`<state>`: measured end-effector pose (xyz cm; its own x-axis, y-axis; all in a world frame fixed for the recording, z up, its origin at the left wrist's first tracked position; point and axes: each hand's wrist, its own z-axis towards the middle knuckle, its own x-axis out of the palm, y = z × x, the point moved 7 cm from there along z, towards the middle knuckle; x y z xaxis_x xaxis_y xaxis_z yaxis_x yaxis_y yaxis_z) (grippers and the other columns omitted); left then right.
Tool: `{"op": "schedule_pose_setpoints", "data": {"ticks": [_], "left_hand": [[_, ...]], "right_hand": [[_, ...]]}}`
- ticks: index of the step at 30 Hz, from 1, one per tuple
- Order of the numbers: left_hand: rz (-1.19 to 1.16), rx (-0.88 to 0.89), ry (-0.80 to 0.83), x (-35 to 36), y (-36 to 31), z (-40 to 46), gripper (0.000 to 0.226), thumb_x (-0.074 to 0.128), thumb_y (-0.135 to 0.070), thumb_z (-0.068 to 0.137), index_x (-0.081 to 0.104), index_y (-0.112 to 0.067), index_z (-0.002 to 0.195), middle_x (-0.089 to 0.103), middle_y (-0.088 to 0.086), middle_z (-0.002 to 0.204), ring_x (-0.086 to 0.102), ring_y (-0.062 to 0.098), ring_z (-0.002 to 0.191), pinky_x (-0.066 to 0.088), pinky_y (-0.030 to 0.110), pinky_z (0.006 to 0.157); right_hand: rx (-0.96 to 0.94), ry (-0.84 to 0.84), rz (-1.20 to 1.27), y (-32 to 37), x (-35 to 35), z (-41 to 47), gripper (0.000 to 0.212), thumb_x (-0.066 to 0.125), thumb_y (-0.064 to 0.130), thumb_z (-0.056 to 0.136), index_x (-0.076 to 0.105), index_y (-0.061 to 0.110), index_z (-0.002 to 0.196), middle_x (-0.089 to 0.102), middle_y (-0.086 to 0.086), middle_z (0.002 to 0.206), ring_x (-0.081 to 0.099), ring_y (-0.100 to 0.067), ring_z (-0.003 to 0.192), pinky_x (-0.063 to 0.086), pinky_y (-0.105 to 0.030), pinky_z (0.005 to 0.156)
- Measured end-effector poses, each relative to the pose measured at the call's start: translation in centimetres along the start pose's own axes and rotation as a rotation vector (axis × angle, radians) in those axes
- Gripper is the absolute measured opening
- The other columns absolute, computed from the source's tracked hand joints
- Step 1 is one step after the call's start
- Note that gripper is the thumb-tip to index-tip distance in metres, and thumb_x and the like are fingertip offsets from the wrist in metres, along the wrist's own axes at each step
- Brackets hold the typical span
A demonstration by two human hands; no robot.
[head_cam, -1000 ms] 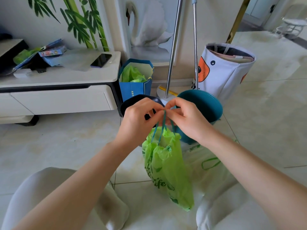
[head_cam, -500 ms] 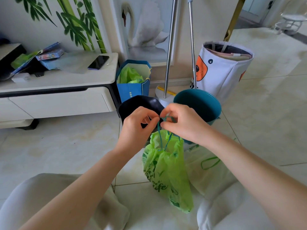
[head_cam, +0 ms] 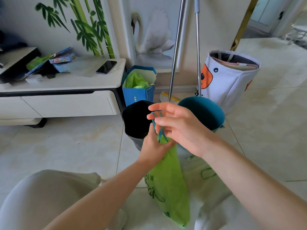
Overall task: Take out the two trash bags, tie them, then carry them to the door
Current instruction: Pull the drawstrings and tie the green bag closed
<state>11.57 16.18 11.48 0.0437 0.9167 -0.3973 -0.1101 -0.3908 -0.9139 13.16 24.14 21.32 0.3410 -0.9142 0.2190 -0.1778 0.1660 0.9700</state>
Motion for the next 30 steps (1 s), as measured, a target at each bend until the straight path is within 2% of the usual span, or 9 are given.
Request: {"op": "schedule_pose_setpoints", "data": {"ticks": [2, 6, 11, 16, 20, 23, 26, 28, 30], "left_hand": [[0.011, 0.026, -0.061, 0.5, -0.1, 0.0, 0.036, 0.07, -0.015, 0.079, 0.049, -0.021, 0.108, 0.054, -0.024, 0.09, 0.055, -0.014, 0.093, 0.042, 0.003, 0.074], [-0.011, -0.086, -0.034, 1.7, 2.8, 0.1, 0.009, 0.071, -0.028, 0.079, 0.067, -0.02, 0.082, 0.068, -0.004, 0.081, 0.064, 0.007, 0.077, 0.052, 0.03, 0.069], [-0.004, -0.155, 0.0, 1.7, 5.6, -0.2, 0.026, 0.069, -0.036, 0.082, 0.07, -0.012, 0.074, 0.058, 0.001, 0.059, 0.04, 0.003, 0.039, 0.031, 0.016, 0.044], [-0.011, -0.113, -0.004, 1.6, 5.4, -1.0, 0.025, 0.058, -0.028, 0.091, 0.062, -0.007, 0.078, 0.055, 0.001, 0.069, 0.04, 0.002, 0.043, 0.031, 0.017, 0.046], [0.004, -0.216, 0.031, 0.9, 8.0, -1.3, 0.04, 0.054, -0.033, 0.093, 0.043, -0.008, 0.065, 0.034, 0.001, 0.055, 0.026, 0.009, 0.04, 0.026, 0.031, 0.044], [0.119, -0.252, 0.125, 0.6, 8.4, -1.2, 0.039, 0.051, -0.04, 0.093, 0.06, -0.005, 0.077, 0.041, -0.001, 0.063, 0.031, 0.006, 0.039, 0.03, 0.026, 0.04], [0.264, -0.276, 0.32, 0.2, 8.3, -0.9, 0.039, 0.053, -0.047, 0.088, 0.065, -0.011, 0.091, 0.049, -0.001, 0.068, 0.044, 0.009, 0.052, 0.04, 0.029, 0.052], [0.331, -0.281, 0.462, -0.2, 7.3, -1.3, 0.035, 0.061, -0.049, 0.083, 0.064, -0.021, 0.105, 0.058, -0.004, 0.092, 0.057, 0.011, 0.082, 0.047, 0.026, 0.072], [0.355, -0.208, 0.547, -0.8, 5.0, -1.7, 0.036, 0.065, -0.036, 0.086, 0.057, -0.025, 0.119, 0.053, -0.008, 0.11, 0.051, 0.009, 0.104, 0.043, 0.021, 0.086]], "right_hand": [[-0.013, 0.055, -0.061, 0.1, 0.6, -0.4, 0.036, 0.062, 0.01, 0.078, 0.064, 0.011, 0.114, 0.069, -0.005, 0.1, 0.057, -0.016, 0.078, 0.046, -0.031, 0.078], [-0.089, 0.038, -0.107, 1.1, -0.2, -0.9, 0.033, 0.061, 0.013, 0.078, 0.066, 0.012, 0.11, 0.07, -0.004, 0.092, 0.056, -0.014, 0.074, 0.048, -0.03, 0.078], [-0.243, -0.027, -0.072, 2.7, -2.1, -1.7, 0.026, 0.058, 0.008, 0.08, 0.069, 0.016, 0.103, 0.061, 0.0, 0.073, 0.054, -0.019, 0.073, 0.047, -0.034, 0.08], [-0.312, -0.074, -0.026, 3.3, -2.8, -2.2, 0.027, 0.059, 0.005, 0.081, 0.071, 0.018, 0.101, 0.058, 0.001, 0.067, 0.056, -0.021, 0.069, 0.049, -0.033, 0.077], [-0.303, -0.085, 0.004, 2.6, -2.3, -2.2, 0.018, 0.064, 0.018, 0.081, 0.074, 0.022, 0.096, 0.062, -0.002, 0.067, 0.057, -0.019, 0.068, 0.049, -0.028, 0.074], [-0.278, -0.109, 0.03, 2.0, -2.4, -1.9, 0.017, 0.066, 0.024, 0.081, 0.075, 0.022, 0.095, 0.063, -0.002, 0.068, 0.057, -0.018, 0.07, 0.05, -0.028, 0.076], [-0.231, -0.133, -0.076, 1.5, -3.0, -1.2, 0.02, 0.064, 0.02, 0.085, 0.073, 0.016, 0.102, 0.073, -0.003, 0.082, 0.068, -0.019, 0.086, 0.053, -0.037, 0.088], [-0.191, -0.108, -0.152, 1.0, -3.0, -0.8, 0.023, 0.063, 0.015, 0.09, 0.07, 0.013, 0.111, 0.076, -0.006, 0.101, 0.069, -0.017, 0.103, 0.052, -0.038, 0.094], [-0.193, -0.088, -0.208, 1.0, -2.7, -0.8, 0.027, 0.061, 0.012, 0.091, 0.066, 0.012, 0.118, 0.073, -0.004, 0.113, 0.065, -0.014, 0.112, 0.051, -0.038, 0.097]]}}
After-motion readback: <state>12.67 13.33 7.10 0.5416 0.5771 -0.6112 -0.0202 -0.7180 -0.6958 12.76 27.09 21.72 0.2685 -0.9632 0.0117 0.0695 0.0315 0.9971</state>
